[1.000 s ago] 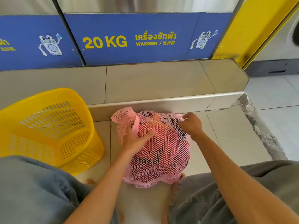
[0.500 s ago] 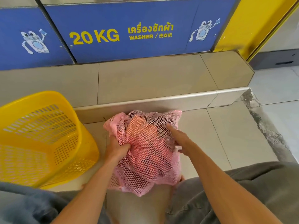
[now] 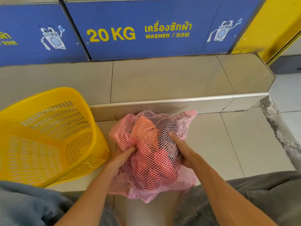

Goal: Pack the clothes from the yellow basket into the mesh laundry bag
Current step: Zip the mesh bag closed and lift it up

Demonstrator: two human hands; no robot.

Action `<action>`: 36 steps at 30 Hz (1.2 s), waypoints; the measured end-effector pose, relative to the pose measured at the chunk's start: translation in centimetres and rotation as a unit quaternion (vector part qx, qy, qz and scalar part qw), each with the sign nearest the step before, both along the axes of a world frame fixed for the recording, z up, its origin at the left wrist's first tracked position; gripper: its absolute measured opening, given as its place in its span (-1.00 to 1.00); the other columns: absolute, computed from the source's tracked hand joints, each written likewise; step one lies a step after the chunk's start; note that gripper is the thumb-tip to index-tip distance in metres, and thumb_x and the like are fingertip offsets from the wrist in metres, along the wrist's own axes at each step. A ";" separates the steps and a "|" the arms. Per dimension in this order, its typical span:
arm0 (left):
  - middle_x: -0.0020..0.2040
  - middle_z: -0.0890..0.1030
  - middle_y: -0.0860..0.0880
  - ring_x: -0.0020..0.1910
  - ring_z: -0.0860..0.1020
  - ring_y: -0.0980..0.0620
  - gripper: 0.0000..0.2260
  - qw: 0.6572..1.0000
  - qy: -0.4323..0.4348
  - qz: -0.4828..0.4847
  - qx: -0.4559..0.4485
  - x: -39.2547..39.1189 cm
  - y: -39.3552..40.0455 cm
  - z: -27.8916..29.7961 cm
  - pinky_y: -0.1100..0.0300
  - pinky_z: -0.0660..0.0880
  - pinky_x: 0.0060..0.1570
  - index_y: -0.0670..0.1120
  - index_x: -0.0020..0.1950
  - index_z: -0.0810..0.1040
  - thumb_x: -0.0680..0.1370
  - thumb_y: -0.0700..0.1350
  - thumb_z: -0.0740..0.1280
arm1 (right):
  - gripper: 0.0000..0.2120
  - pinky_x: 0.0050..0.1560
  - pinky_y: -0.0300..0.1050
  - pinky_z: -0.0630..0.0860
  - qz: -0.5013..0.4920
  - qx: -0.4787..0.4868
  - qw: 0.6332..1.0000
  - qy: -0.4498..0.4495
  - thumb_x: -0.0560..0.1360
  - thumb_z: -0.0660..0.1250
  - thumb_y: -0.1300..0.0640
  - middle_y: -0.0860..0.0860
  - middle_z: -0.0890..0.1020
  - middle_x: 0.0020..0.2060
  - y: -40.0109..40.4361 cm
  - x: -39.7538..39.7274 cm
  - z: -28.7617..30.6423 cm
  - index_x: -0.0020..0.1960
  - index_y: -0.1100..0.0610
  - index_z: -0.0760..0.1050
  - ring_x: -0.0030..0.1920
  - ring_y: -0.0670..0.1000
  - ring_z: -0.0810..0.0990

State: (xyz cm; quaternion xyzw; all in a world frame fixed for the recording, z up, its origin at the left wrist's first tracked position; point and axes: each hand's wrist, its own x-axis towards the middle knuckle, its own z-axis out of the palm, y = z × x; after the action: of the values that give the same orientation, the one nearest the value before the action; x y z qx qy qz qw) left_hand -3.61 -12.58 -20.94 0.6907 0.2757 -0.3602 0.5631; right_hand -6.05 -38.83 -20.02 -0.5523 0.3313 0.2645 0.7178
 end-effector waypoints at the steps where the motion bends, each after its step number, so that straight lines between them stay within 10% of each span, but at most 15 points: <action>1: 0.41 0.44 0.00 0.31 0.46 -0.08 0.10 0.999 0.020 -0.006 -0.026 0.0 -0.1 -0.1 -0.08 0.36 0.33 0.14 0.53 0.13 0.11 0.34 0.58 | -0.17 0.37 0.22 0.56 0.000 -0.019 1.000 0.000 0.36 0.55 -0.32 0.06 0.68 0.30 -0.1 0.1 0.2 0.52 -0.03 0.40 0.25 0.15 0.69; 10: -0.05 0.67 0.10 -0.04 0.63 0.03 -0.27 0.994 -0.005 0.015 -0.111 0.7 -1.6 3.6 0.12 0.49 -0.22 0.18 0.11 0.46 0.03 0.11 0.70 | -0.56 0.25 0.27 0.64 -0.132 -0.099 0.986 0.008 0.54 0.45 0.26 0.22 0.73 0.19 -1.6 -0.7 2.8 0.40 0.25 0.53 0.10 0.23 0.75; 17: -0.11 0.74 0.08 -0.14 0.71 0.03 -0.44 0.978 -0.132 0.028 -0.157 3.0 -3.5 10.6 0.10 0.53 -0.20 0.12 0.08 0.54 0.15 -0.05 0.65 | -0.68 -0.10 0.00 0.73 -0.156 -0.020 0.984 -0.086 0.54 0.43 0.30 0.18 0.77 0.09 -3.8 0.5 8.8 0.28 0.26 0.56 0.02 0.18 0.79; 24: 0.14 0.68 -0.08 0.10 0.65 -0.16 -0.17 0.961 -0.181 0.041 -0.204 5.8 -4.2 16.3 -0.21 0.52 0.16 -0.01 0.31 0.52 0.06 -0.01 0.69 | -0.83 -0.35 -0.27 0.64 -0.116 -0.051 0.977 -0.170 0.65 0.29 0.16 0.04 0.77 -0.04 -4.7 3.1 15.5 0.16 0.17 0.62 -0.18 -0.03 0.79; 30: 0.16 0.67 -0.16 0.10 0.65 -0.23 -0.27 0.939 -0.220 0.008 -0.264 9.6 -4.4 21.1 -0.25 0.53 0.14 -0.09 0.26 0.58 0.12 -0.07 0.68 | -0.81 -0.41 -0.32 0.59 -0.088 -0.082 0.960 -0.254 0.66 0.25 0.20 -0.09 0.77 -0.32 -5.5 6.8 20.5 0.02 0.18 0.64 -0.30 -0.08 0.75; 36: 0.07 0.71 -0.12 0.02 0.68 -0.17 -0.42 0.921 -0.311 0.019 -0.234 15.9 -5.3 25.4 -0.07 0.62 -0.06 -0.09 0.18 0.62 0.17 -0.14 0.64 | -0.72 -0.02 -0.02 0.64 -0.097 -0.008 0.949 -0.299 0.60 0.33 0.21 0.10 0.75 -0.01 -5.9 15.0 23.4 0.29 0.22 0.60 -0.09 0.06 0.72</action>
State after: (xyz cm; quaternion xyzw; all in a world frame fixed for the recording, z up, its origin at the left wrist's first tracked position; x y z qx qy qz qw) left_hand 12.32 -17.88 4.46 0.6112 0.0078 -0.1704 0.7729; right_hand 8.91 -44.69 3.41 -0.5768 0.1555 0.0135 0.8018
